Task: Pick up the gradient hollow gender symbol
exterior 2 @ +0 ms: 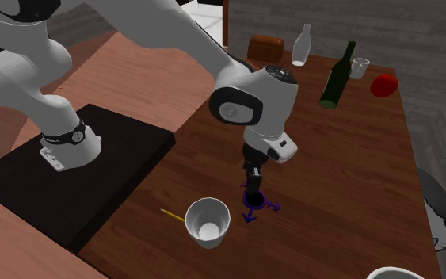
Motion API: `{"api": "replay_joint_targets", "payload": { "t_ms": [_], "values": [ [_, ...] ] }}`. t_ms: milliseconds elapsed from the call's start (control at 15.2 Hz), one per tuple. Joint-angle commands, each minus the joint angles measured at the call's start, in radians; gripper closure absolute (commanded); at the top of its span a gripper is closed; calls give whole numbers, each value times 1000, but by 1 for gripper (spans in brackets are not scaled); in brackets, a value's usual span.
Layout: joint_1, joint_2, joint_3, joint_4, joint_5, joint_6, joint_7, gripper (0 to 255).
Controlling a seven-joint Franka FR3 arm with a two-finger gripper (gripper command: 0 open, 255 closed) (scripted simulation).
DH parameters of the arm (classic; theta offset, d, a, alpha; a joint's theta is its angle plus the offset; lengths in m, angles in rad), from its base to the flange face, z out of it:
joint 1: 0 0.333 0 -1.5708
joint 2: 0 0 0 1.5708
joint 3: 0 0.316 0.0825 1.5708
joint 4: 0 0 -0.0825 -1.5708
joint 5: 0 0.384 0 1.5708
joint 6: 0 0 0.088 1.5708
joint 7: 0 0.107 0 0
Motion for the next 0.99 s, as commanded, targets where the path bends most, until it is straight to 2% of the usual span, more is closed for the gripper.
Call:
{"api": "replay_joint_targets", "payload": {
  "t_ms": [0,330,924],
  "values": [
    [12,84,-2,82,-7,-3,-1,0],
    [45,307,-4,348,-14,-58,-18,0],
    [53,400,-13,400,-21,-18,-15,0]
  ]
}}
